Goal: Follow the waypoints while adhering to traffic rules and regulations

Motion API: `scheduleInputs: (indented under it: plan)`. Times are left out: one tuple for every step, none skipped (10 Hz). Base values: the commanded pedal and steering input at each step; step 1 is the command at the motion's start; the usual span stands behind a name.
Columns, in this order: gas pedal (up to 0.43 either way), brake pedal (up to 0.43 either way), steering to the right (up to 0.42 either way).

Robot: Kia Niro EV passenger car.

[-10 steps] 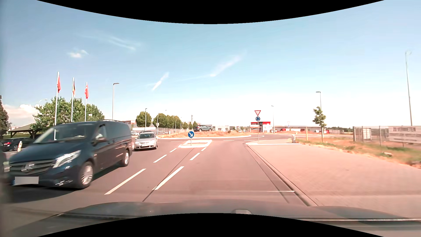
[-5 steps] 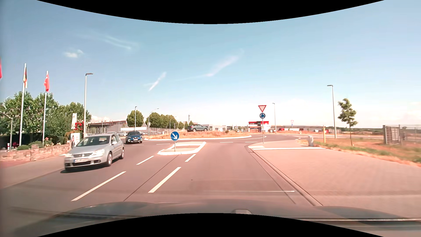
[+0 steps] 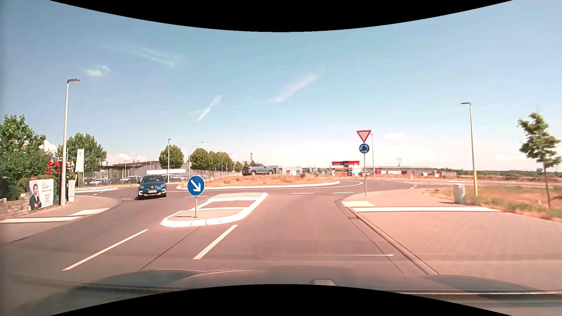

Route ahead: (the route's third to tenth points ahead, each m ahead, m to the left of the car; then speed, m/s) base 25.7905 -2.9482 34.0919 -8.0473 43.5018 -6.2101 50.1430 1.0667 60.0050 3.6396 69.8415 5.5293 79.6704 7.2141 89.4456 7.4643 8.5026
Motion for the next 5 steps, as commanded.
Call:
scheduleInputs:
  plan:
    - [0.0,0.213,-0.001]
    - [0.0,0.213,-0.001]
    - [0.0,0.213,0.0]
    - [0.0,0.22,0.0]
    - [0.0,0.213,0.002]
